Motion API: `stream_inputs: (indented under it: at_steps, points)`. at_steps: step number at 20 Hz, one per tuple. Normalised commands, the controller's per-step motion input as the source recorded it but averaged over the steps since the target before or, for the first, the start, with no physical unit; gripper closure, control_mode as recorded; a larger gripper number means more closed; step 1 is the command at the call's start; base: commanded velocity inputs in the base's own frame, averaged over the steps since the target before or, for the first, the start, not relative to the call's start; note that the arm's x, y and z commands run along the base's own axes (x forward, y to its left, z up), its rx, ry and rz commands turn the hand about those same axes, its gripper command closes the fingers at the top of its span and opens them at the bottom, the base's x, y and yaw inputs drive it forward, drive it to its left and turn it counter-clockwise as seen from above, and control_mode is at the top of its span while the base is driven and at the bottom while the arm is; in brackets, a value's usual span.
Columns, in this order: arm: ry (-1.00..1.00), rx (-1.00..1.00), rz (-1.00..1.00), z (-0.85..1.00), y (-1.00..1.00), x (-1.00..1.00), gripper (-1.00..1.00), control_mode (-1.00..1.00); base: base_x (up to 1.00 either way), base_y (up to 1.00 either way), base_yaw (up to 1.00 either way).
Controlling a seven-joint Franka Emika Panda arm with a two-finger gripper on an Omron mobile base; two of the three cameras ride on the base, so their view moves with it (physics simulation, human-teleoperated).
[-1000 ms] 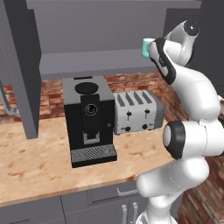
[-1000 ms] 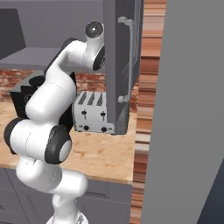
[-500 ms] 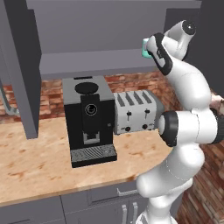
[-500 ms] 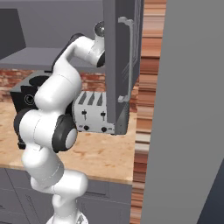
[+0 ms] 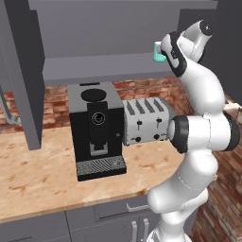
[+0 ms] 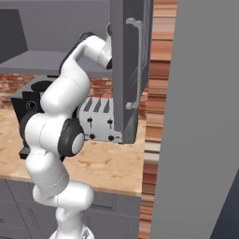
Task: Open the cabinet directly in front. Then move the beer and the mug to the dining counter with the candle on it.
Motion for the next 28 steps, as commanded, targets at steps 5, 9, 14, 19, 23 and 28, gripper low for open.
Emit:
stream_inputs:
  at_steps: [5, 9, 14, 19, 23, 28]
  points:
    - [0.00, 0.00, 0.00, 0.00, -0.02, 0.01, -1.00, -1.00, 0.00, 0.00, 0.00]
    - [0.00, 0.00, 0.00, 0.00, 0.00, 0.00, -1.00, -1.00, 0.00, 0.00, 0.00]
    - [0.00, 0.00, 0.00, 0.00, 0.00, 0.00, 1.00, -1.00, 0.00, 0.00, 0.00]
    - [0.00, 0.00, 0.00, 0.00, 0.00, 0.00, 1.00, -1.00, 0.00, 0.00, 0.00]
    - [0.00, 0.00, 0.00, 0.00, 0.00, 0.00, 1.00, -1.00, 0.00, 0.00, 0.00]
    - [-0.10, 0.00, 0.00, 0.11, 0.00, -0.03, 1.00, -1.00, 0.00, 0.00, 0.00]
